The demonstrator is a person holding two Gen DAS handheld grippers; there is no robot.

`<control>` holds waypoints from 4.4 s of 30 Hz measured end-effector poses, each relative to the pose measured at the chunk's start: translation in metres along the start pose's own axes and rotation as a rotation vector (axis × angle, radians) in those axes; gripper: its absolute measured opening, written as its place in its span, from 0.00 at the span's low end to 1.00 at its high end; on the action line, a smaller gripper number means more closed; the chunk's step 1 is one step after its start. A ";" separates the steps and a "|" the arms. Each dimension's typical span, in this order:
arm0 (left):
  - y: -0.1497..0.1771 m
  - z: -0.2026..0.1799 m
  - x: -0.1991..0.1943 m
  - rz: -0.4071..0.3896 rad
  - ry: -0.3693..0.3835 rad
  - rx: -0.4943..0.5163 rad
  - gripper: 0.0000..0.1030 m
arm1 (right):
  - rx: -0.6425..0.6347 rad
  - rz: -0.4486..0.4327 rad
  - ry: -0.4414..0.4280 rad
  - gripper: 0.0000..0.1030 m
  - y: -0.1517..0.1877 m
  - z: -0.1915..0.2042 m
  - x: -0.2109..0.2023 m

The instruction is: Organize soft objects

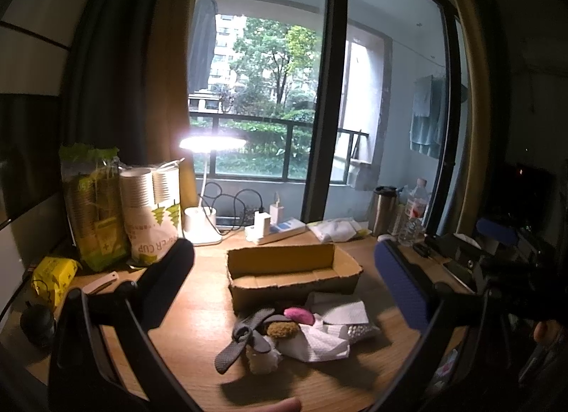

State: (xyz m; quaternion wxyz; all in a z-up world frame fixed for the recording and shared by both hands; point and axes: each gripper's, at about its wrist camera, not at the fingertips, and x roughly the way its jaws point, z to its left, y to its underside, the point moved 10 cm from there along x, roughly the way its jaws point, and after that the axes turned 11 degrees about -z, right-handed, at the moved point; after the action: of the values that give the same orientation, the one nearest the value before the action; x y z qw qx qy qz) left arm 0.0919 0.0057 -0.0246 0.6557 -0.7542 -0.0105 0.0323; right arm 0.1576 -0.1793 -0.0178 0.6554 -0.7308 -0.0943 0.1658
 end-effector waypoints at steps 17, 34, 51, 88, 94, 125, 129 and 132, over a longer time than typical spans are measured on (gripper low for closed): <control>0.002 0.003 0.005 0.016 -0.006 0.003 0.99 | 0.001 0.006 -0.006 0.92 0.003 0.000 0.001; 0.013 0.000 0.022 0.038 0.002 0.020 0.99 | 0.006 0.028 -0.019 0.92 0.008 -0.001 0.017; 0.112 0.034 0.081 0.322 -0.074 0.015 0.99 | 0.053 0.231 -0.013 0.92 0.085 -0.023 0.075; 0.240 0.075 0.163 0.735 -0.024 -0.229 0.66 | 0.064 0.551 -0.178 0.76 0.194 0.012 0.205; 0.242 0.071 0.162 0.746 0.008 -0.256 0.42 | 0.040 0.581 -0.187 0.44 0.204 0.020 0.208; 0.120 0.063 0.145 0.448 0.078 -0.231 0.33 | 0.047 0.318 -0.152 0.08 0.093 -0.013 0.160; 0.102 0.061 0.151 0.404 0.072 -0.206 0.33 | 0.043 0.281 -0.141 0.08 0.077 -0.022 0.162; 0.090 0.062 0.157 0.372 0.066 -0.185 0.33 | 0.044 0.264 -0.136 0.08 0.069 -0.028 0.165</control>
State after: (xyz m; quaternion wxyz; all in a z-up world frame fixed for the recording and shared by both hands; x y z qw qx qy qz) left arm 0.2420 0.0631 -0.1279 0.5665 -0.8007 0.1476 0.1272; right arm 0.3152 -0.1554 -0.1027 0.6360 -0.7092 -0.0379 0.3018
